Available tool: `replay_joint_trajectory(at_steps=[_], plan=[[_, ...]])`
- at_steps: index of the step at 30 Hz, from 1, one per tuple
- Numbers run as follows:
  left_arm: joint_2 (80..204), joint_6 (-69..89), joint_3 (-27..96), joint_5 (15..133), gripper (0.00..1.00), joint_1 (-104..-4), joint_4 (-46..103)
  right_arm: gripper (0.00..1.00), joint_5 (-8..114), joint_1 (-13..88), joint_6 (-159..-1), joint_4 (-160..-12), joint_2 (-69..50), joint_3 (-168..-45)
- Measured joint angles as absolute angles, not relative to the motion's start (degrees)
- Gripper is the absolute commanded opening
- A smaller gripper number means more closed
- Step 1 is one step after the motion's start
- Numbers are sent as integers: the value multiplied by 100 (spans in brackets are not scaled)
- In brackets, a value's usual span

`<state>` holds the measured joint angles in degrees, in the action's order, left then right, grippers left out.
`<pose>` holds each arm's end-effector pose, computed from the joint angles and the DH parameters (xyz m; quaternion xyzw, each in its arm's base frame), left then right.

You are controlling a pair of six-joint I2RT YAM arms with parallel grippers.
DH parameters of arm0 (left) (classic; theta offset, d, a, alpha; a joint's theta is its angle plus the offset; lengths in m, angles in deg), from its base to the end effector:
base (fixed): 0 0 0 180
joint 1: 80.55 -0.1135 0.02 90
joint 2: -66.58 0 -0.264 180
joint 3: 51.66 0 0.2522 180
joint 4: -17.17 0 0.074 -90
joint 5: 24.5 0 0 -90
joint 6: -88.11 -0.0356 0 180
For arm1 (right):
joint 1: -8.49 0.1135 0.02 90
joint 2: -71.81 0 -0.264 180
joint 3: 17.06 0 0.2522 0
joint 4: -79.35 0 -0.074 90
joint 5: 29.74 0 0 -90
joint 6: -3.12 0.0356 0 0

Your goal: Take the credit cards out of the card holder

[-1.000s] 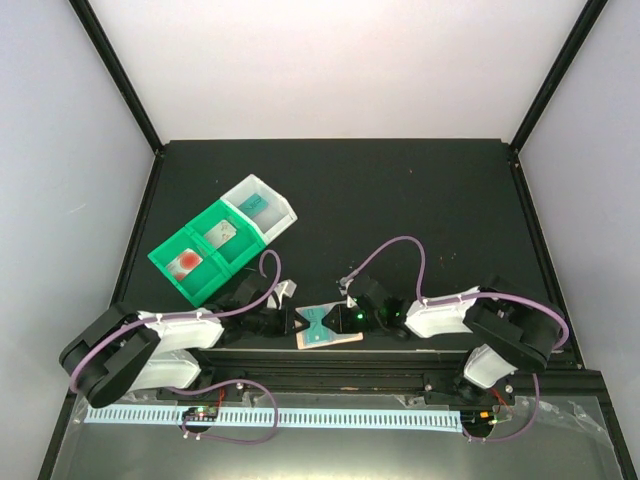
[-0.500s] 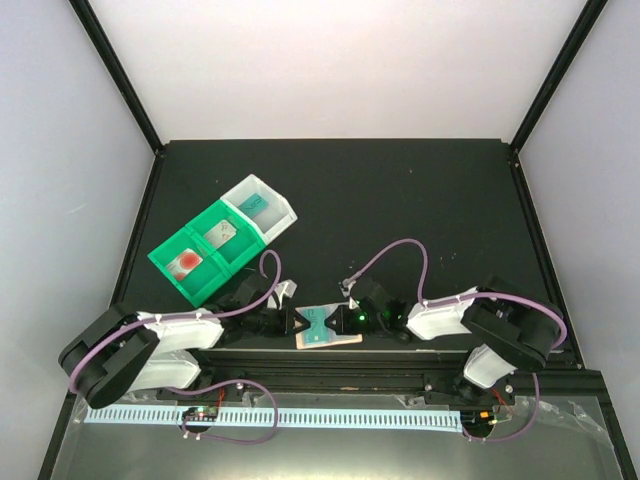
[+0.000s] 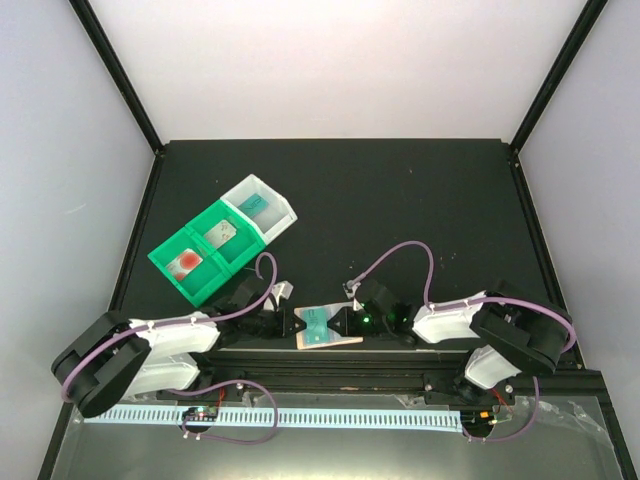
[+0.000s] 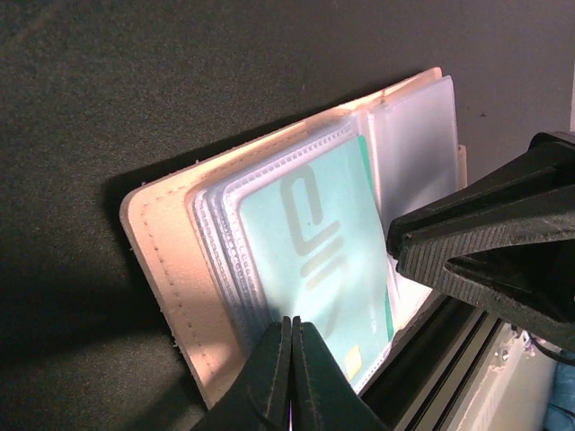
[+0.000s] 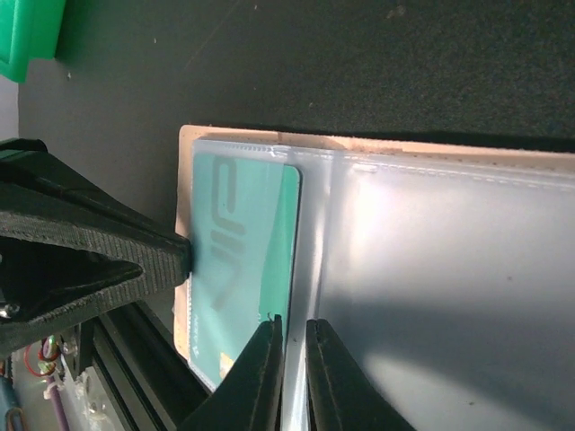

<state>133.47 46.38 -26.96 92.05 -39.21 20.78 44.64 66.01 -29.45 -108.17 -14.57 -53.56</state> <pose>0.1224 -0.1289 0.1111 0.0317 0.9053 -0.4090 0.1099 0.1239 0.2126 0.1112 -0.0556 0.9063 0.4042 0.1103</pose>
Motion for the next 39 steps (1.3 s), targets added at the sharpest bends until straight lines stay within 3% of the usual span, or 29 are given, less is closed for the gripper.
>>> replay_joint_trajectory(at_steps=[11,19,39], plan=[[13496,4634,-2696,9211,1,-3921,1927,16,4449,6601,-2945,-10797,-1639,-5548],[13524,4590,-2685,9211,2,-3921,1931,1,4442,6594,-2928,-10835,-1739,-5570],[13891,4452,-2556,9272,2,-3921,1713,1,4619,6564,-2908,-10767,-1569,-5446]])
